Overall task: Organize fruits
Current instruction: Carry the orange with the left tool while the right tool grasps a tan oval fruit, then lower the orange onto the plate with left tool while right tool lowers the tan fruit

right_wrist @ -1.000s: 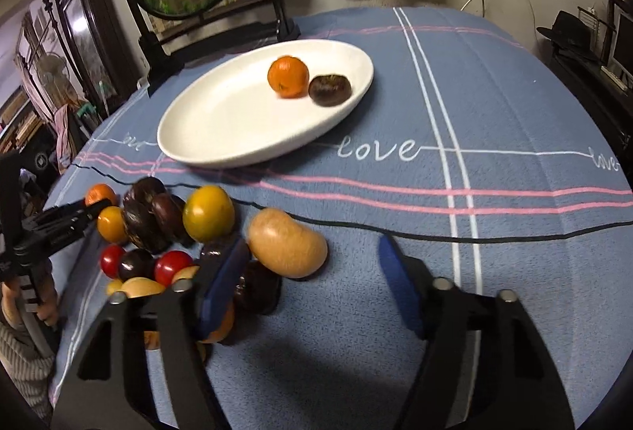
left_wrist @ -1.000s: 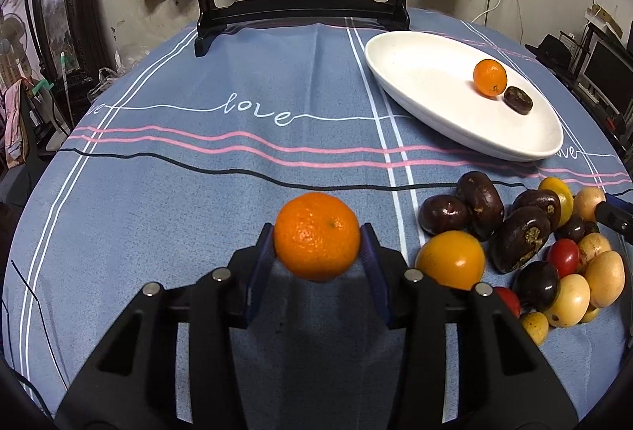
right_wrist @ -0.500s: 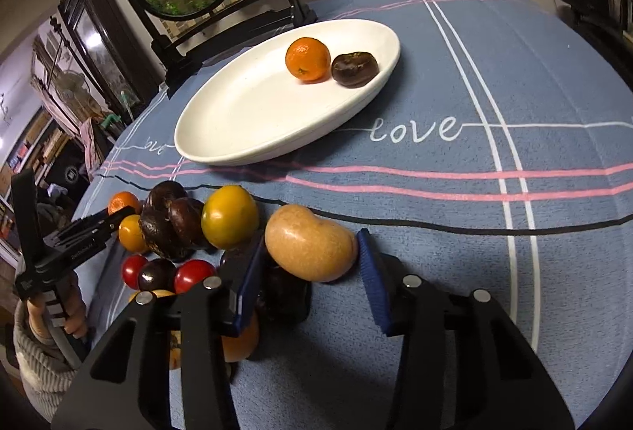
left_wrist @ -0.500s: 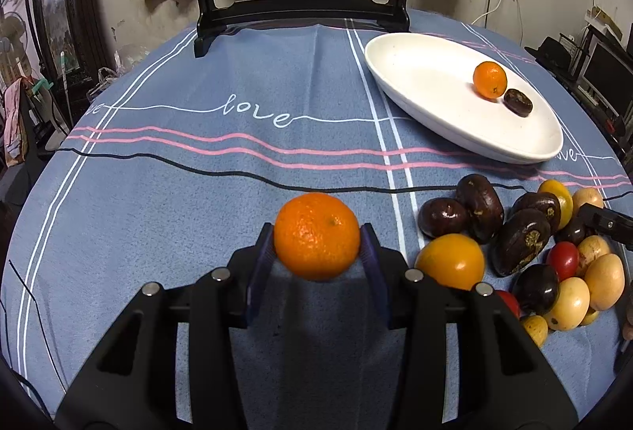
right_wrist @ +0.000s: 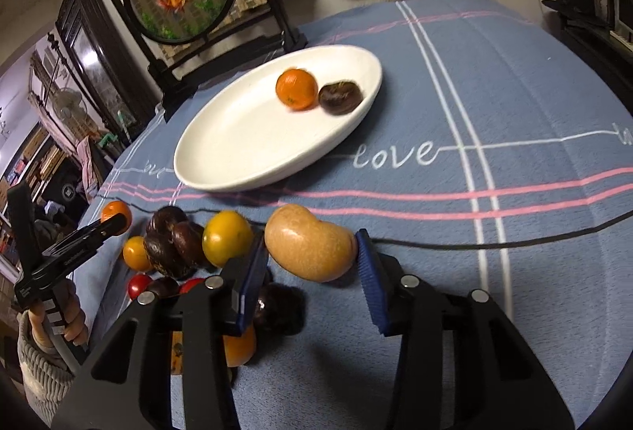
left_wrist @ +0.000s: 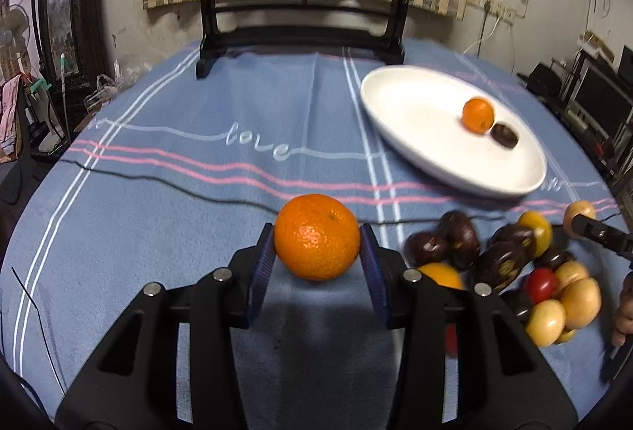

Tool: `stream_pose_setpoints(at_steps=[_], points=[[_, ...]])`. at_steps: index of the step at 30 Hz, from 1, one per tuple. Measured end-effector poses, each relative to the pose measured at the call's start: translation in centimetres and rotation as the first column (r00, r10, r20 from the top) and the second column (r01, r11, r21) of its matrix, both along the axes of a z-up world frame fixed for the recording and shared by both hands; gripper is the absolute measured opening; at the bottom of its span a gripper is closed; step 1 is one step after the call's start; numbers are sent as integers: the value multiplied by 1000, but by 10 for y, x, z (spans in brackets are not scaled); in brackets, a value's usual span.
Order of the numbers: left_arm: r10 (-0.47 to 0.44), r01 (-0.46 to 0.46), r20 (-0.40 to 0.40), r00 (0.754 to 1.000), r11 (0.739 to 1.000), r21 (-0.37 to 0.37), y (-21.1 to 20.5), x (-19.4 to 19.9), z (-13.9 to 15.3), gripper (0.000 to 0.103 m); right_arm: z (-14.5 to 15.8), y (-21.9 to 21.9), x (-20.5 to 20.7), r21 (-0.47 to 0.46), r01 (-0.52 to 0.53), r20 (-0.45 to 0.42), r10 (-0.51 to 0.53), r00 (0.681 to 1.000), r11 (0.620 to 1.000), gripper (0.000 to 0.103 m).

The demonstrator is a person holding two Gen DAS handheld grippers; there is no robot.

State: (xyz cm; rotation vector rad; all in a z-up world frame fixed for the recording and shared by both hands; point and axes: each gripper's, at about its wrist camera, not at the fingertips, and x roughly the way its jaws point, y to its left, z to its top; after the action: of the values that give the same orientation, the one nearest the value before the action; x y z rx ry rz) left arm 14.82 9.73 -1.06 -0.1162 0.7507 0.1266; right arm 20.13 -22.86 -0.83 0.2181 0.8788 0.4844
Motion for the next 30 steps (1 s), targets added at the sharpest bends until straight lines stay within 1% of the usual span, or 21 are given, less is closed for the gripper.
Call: stream_pose_setpoints(at_steps=[3, 5, 8, 10, 14, 17, 20, 21, 22, 23, 24, 25, 26, 29, 30], points=[[-25, 26, 14, 1000, 1000, -16, -9, 11, 16, 43, 13, -5, -1, 7, 26, 42, -27, 999, 1000, 45], [-49, 49, 24, 999, 999, -11, -20, 23, 29, 43, 26, -3, 2, 9, 27, 75, -27, 997, 1000, 45], [-111, 110, 24, 994, 994, 13, -47, 53, 45, 43, 42, 11, 17, -7, 17, 111, -16, 994, 1000, 45], [-125, 124, 25, 992, 992, 24, -60, 69, 47, 43, 46, 26, 33, -22, -1, 114, 3, 994, 1000, 45], [-147, 147, -13, 989, 989, -3, -76, 102, 36, 43, 37, 51, 55, -67, -33, 103, 40, 994, 997, 45], [-156, 157, -36, 987, 988, 0, -81, 119, 24, 43, 25, 67, 69, -113, -70, 88, 80, 993, 991, 46], [-170, 169, -62, 984, 986, -17, -80, 133, 11, 44, 20, 75, 76, -161, -85, 75, 98, 992, 983, 47], [-174, 173, -69, 982, 985, -20, -79, 137, 8, 44, 19, 77, 79, -179, -96, 70, 110, 992, 979, 48], [-176, 175, -71, 982, 984, -19, -79, 138, 7, 44, 18, 78, 79, -188, -96, 71, 112, 991, 977, 53], [-177, 176, -73, 982, 984, -18, -78, 139, 5, 45, 19, 78, 80, -200, -85, 85, 104, 991, 976, 71], [-176, 175, -75, 981, 984, -21, -78, 140, 4, 45, 20, 77, 79, -198, -77, 104, 99, 990, 977, 76], [-179, 177, -77, 981, 984, -25, -77, 141, 3, 46, 23, 76, 77, -188, -70, 137, 96, 986, 980, 76], [-182, 180, -79, 980, 983, -29, -77, 141, 2, 49, 25, 75, 76, -184, -69, 153, 98, 983, 981, 76], [-177, 176, -62, 982, 984, -22, -75, 135, 8, 50, 31, 74, 73, -174, -63, 165, 92, 982, 983, 76], [-176, 175, -52, 983, 984, -28, -73, 132, 12, 52, 34, 72, 71, -166, -60, 171, 89, 981, 984, 76]])
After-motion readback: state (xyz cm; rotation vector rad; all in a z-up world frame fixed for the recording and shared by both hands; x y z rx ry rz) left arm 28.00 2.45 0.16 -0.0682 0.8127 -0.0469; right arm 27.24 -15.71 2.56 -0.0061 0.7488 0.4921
